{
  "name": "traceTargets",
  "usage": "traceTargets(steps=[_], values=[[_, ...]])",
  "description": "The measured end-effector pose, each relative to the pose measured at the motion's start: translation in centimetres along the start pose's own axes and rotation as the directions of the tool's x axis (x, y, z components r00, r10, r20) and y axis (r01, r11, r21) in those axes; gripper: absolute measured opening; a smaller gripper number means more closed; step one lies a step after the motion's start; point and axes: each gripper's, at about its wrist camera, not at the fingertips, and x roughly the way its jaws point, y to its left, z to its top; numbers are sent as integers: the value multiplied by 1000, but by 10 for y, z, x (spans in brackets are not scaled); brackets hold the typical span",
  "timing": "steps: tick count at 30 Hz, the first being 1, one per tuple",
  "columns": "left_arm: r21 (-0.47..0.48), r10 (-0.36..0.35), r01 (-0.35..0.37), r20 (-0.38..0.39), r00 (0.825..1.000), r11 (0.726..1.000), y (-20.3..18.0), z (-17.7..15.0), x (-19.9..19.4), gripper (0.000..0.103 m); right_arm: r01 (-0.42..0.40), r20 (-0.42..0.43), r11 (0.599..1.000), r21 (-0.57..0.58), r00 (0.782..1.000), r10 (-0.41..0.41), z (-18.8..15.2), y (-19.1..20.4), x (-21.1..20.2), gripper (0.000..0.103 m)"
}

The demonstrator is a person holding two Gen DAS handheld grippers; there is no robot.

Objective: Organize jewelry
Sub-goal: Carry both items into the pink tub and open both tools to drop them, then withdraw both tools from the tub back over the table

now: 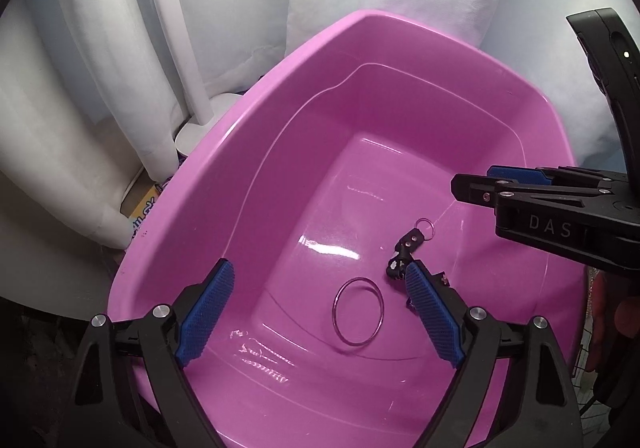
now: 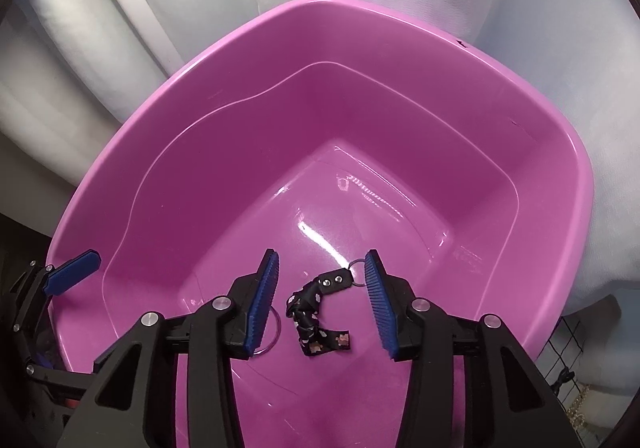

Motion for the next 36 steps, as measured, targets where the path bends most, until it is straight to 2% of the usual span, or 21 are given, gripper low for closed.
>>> traceTargets(steps=[21, 28, 36], values=[[21, 26, -27, 25, 999, 999, -2, -12, -13, 86, -15, 23, 1000, -8, 1000, 15, -7, 6, -13, 43], [23, 31, -33, 86, 996, 999, -4, -22, -31, 86, -55, 128, 998, -11, 990, 56, -23, 11, -38, 43], [58, 50, -59, 141, 989, 997, -9, -49, -60, 86, -92, 235, 995, 36, 969, 81, -63, 9, -72, 44]])
